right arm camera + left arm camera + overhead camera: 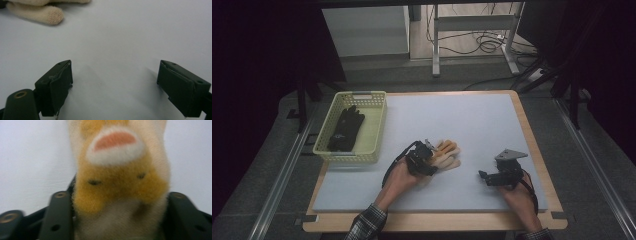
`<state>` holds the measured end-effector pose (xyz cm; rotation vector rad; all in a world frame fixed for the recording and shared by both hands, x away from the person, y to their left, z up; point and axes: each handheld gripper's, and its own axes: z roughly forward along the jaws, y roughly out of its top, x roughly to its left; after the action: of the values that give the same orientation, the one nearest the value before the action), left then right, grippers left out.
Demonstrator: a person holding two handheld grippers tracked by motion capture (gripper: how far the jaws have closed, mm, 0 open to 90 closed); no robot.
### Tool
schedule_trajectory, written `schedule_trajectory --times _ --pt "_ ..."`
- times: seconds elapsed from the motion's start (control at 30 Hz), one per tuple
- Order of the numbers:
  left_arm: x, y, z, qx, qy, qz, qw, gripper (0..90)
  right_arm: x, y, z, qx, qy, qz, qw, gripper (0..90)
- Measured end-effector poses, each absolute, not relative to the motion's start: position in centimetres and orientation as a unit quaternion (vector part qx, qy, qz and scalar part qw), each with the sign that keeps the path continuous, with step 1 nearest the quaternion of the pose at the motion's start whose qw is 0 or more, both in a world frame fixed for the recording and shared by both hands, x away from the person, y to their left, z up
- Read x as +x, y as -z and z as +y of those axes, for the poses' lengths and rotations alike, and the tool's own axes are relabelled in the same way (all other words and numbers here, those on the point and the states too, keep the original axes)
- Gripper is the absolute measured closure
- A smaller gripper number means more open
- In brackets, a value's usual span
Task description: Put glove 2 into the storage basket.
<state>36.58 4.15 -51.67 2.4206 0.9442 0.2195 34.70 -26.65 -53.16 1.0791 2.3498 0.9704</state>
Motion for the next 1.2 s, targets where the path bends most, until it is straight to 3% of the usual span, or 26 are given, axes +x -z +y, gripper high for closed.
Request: schedule_trajectory --times 0.2,0.7,1.2 --pt "36.4 50.9 4.5 0.892 -0.091 0.348 0.273 58.7 34.7 53.2 -26.7 0.383 -0.345 0.836 0.189 12.9" --pt "39.0 44.8 10.5 0.841 -0.117 0.44 0.293 57.4 34.7 53.2 -26.7 0.383 -0.345 0.836 0.189 12.9" --pt "41.8 40.2 20.1 0.769 -0.172 0.548 0.281 56.7 34.7 53.2 -26.7 0.383 -0.346 0.835 0.189 12.9"
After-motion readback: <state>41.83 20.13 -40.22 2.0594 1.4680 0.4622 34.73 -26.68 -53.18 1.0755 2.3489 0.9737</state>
